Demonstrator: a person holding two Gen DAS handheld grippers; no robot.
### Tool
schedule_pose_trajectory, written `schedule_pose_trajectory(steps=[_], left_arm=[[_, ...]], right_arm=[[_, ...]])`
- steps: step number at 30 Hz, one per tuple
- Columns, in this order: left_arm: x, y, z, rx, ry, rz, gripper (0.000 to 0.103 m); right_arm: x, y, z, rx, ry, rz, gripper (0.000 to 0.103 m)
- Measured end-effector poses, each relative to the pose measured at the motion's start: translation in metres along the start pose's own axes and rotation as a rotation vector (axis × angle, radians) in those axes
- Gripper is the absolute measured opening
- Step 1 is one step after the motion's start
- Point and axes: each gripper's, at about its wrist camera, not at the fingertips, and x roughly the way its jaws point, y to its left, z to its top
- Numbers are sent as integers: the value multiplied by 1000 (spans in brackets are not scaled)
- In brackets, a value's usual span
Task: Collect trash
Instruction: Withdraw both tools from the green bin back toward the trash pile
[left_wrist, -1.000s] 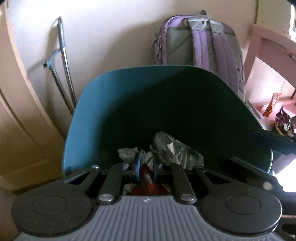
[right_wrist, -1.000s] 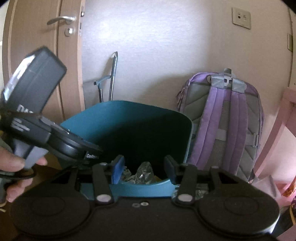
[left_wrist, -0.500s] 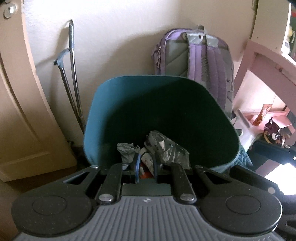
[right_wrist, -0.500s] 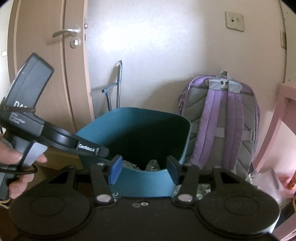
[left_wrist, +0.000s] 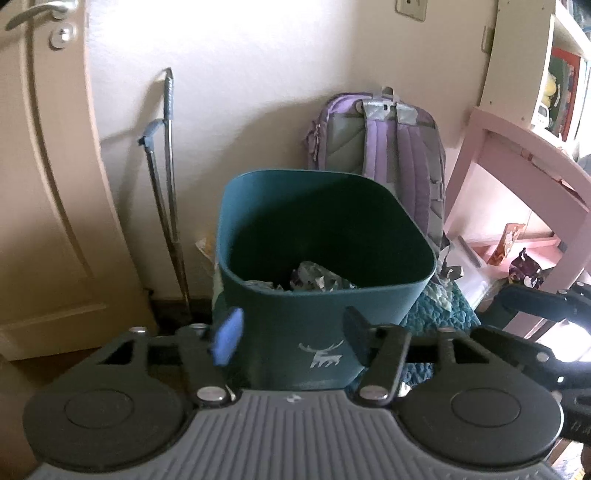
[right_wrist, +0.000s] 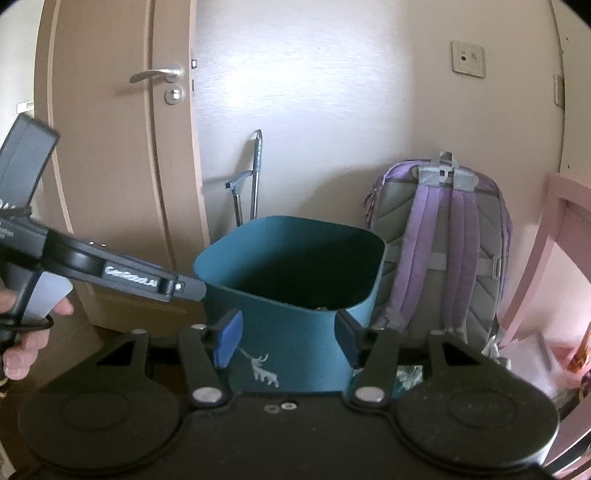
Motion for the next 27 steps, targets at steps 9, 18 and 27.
schedule_pose_trajectory(steps=[9,18,27], left_arm=[[-17,18,-41,12,3,-4,80],[9,58,-101,-25,84,-4,84],[80,93,-169,-17,216,-7,100]], right_arm=[[9,6,-43,63,79,35,57],[48,8,-108,131,217,17,57],[112,-3,-203,225,444,-61,57]])
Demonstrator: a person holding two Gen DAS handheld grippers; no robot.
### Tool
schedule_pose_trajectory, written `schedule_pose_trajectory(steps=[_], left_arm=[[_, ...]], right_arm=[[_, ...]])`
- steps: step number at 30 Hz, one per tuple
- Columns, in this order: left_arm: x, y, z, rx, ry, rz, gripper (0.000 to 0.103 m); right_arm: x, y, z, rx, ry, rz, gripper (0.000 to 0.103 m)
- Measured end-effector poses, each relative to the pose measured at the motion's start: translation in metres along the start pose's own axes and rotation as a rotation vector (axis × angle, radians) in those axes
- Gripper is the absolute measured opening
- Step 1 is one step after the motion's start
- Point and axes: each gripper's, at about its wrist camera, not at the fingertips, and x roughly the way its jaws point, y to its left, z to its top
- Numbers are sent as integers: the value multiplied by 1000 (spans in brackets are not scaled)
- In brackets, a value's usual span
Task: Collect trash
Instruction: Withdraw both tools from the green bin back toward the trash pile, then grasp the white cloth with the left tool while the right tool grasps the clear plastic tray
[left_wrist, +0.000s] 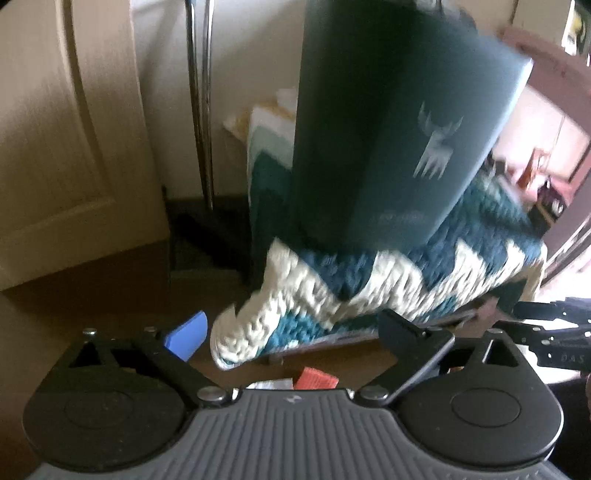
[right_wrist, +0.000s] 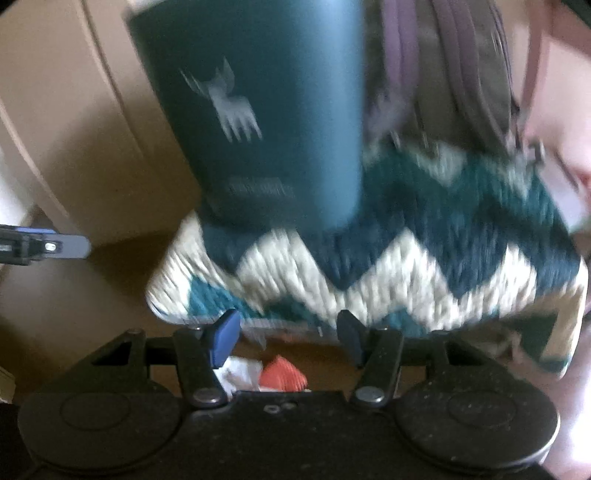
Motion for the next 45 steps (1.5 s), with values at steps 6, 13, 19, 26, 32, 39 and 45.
schedule_pose_trajectory(steps=[6,13,19,26,32,39,45], left_arm=[[72,0,-38,96,130,-37,100],[163,-38,-81,334,253,-93,100],[226,-82,-127,554,316,-172,100],[296,-119,-167,643,350,-240,100],[349,-133,-189,639,402,-239,100],[388,-143,-199,641,430,-219,99],[409,-157,-219,726,460,-204,80]], right_arm=[[80,-28,-35,84,161,-76,57],[172,-70,-70,220,335,-177,57],[237,-108,-102,396,454,-230,57],[290,-134,-135,513,551,-279,57],[325,-147,-158,566,598,-306,56],[347,-152,-169,547,614,-343,57],[347,-150,-166,490,607,-387,58]])
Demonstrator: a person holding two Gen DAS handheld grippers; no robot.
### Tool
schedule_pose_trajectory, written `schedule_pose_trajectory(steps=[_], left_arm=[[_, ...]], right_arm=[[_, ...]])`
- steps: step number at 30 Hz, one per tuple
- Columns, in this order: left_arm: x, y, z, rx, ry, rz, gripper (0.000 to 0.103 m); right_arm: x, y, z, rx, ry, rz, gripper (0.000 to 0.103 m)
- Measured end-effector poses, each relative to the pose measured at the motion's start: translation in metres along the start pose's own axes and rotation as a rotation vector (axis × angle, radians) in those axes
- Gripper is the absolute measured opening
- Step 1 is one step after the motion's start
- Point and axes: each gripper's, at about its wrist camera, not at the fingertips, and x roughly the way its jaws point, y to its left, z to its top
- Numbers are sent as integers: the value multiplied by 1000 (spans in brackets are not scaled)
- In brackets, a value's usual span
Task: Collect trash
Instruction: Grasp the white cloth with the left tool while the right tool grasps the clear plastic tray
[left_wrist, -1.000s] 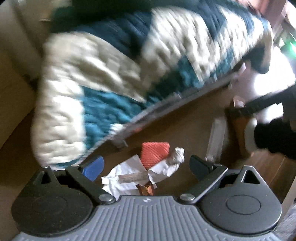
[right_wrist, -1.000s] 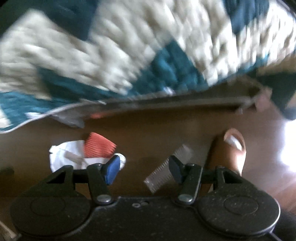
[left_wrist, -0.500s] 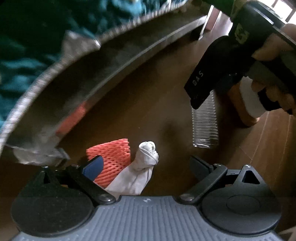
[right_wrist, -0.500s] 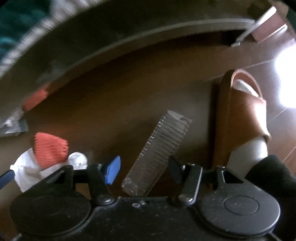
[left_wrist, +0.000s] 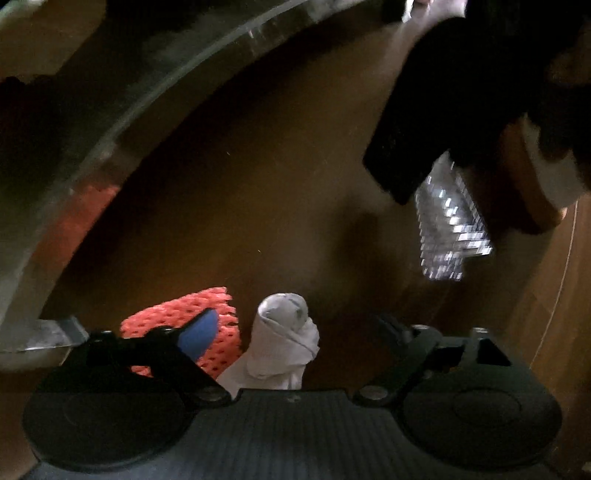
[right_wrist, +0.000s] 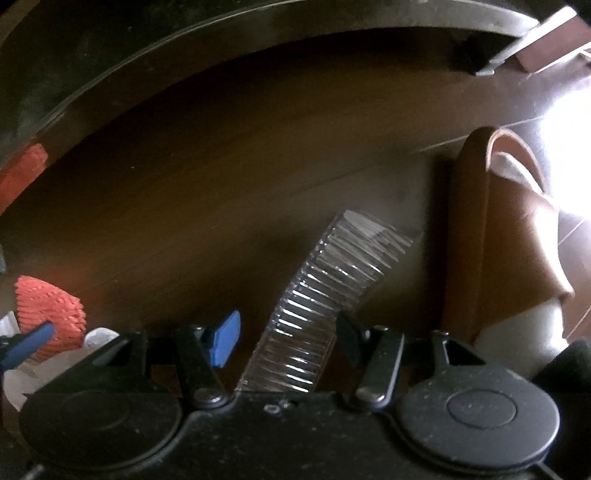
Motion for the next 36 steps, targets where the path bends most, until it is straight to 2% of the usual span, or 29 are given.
schedule_pose_trajectory(steps=[1,5,7,9,11,12,13,17,21,23,27,32,36], left_arm=[[3,-1,0,4,6,3,76],[11,-2,-3,-5,13,7,72],[16,-2,-2,-10,21,11,60],[17,-2,-2,-11,24,18,58],[20,-4,-2,-8,26,24,51],[21,-5,-2,-3,31,28,42],[23,-5,-4,2,39,32,36],[25,-5,-8,-13,30,27,35],[22,-5,-12,-19,21,34,30],[21,-7,-14,-28,22,31,28],[17,-6,-17,-63,22,29,25],[-5,-4,-23,-48,-12,41,25],[-44,3,-34,-13,-55,50,25]], right_arm=[[-5,-1,-1,12,-5,0,59],[-20,-7,-2,76,6,-7,57],[-22,-9,0,109,12,-20,57],[-16,-14,1,126,16,-26,57],[-14,-14,5,116,-3,-85,57],[-13,-16,5,122,-11,-89,57],[-11,-18,5,134,-8,-88,58],[4,-29,11,171,20,-55,60],[15,-29,14,126,35,-51,54],[15,-27,11,111,38,-46,42],[12,-25,10,63,30,-36,40],[-2,-11,10,-2,1,-29,39],[-30,-1,-1,-49,-23,0,39]])
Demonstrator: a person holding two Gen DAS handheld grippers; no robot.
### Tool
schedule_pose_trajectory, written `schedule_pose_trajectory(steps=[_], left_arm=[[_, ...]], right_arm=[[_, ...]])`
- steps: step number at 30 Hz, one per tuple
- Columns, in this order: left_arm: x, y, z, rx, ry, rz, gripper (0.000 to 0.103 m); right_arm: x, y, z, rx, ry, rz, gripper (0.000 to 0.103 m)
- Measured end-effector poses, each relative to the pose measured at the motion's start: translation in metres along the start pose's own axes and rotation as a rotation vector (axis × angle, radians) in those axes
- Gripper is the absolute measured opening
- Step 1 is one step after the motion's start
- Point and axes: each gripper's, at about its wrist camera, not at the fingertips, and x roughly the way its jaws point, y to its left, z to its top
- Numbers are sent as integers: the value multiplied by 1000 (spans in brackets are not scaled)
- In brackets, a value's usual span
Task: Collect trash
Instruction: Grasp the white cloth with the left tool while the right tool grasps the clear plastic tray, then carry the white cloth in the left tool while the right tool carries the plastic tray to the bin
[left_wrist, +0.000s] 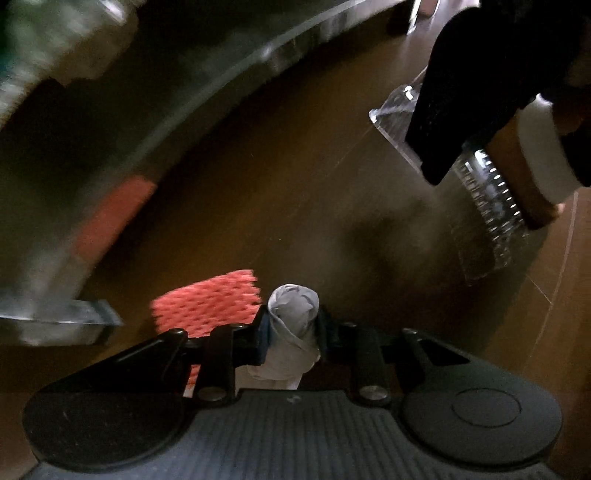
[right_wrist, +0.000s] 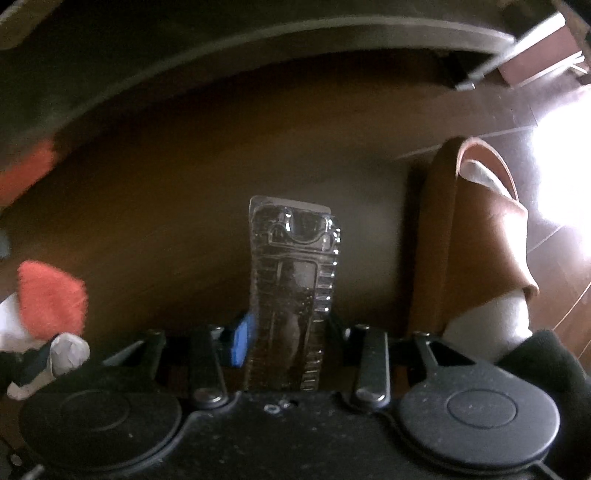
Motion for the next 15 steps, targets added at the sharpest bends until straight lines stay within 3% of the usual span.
schedule_pose_trajectory(steps=[7,15], left_arm=[[-95,30,-3,-14,-78,-3,24],[-206,34,4,-71,-171,60,25]], right_arm=[[-78,21,-28,-120,-67,75,39],[-184,8,-66,-214,-210,147,39]])
